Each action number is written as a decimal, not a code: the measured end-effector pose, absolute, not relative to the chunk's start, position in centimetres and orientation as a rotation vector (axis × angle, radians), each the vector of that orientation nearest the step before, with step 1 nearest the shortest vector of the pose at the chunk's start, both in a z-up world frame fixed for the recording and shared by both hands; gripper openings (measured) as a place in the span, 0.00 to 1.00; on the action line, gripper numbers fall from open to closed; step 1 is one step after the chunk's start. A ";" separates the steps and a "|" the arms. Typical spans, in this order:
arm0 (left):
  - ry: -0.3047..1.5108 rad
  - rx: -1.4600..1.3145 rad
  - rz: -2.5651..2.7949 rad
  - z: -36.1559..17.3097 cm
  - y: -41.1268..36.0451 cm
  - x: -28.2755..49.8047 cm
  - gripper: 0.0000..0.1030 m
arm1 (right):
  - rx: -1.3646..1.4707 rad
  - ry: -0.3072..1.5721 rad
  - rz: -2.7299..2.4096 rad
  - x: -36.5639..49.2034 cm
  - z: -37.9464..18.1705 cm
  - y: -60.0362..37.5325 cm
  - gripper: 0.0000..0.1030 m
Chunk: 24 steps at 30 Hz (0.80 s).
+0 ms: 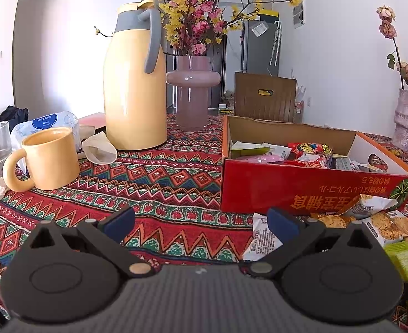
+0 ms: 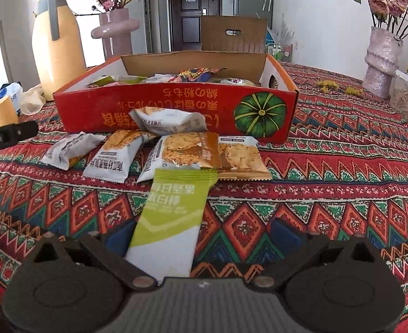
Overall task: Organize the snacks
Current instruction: 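Grasp a green-and-white nut bar packet with the right tool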
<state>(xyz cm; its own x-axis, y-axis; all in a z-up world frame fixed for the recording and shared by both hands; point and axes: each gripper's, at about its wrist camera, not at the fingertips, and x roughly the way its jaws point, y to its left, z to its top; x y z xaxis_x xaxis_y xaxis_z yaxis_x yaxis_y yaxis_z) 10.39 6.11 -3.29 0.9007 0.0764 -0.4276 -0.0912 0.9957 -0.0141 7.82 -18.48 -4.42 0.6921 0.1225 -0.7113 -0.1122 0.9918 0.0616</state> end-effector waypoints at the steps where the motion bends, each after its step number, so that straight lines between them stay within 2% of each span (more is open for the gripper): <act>1: 0.442 -0.034 0.087 -3.3 6.1 10.4 1.00 | 0.009 0.790 0.140 7.6 -4.3 -18.4 0.86; 3: 0.442 -0.034 0.087 -3.3 6.1 10.4 1.00 | 0.000 0.780 0.161 7.2 -4.0 -18.4 0.72; 5: 0.442 -0.034 0.088 -3.3 6.1 10.4 1.00 | -0.007 0.770 0.183 6.8 -3.7 -18.3 0.50; 6: 0.442 -0.034 0.087 -3.3 6.1 10.4 1.00 | -0.007 0.769 0.190 6.7 -3.6 -18.3 0.46; 7: 0.442 -0.034 0.087 -3.3 6.1 10.4 1.00 | -0.004 0.765 0.198 6.6 -3.5 -18.4 0.36; 24: 0.463 -0.031 0.094 -3.4 6.1 10.7 1.00 | 0.127 0.543 0.051 8.5 -1.5 -24.0 0.34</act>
<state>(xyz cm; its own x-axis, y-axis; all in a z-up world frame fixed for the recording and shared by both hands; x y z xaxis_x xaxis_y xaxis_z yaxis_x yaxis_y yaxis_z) 10.73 6.10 -3.39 0.8906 0.0831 -0.4471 -0.0971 0.9952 -0.0085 8.55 -23.95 -1.48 0.8551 0.0821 -0.5119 -0.0147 0.9908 0.1344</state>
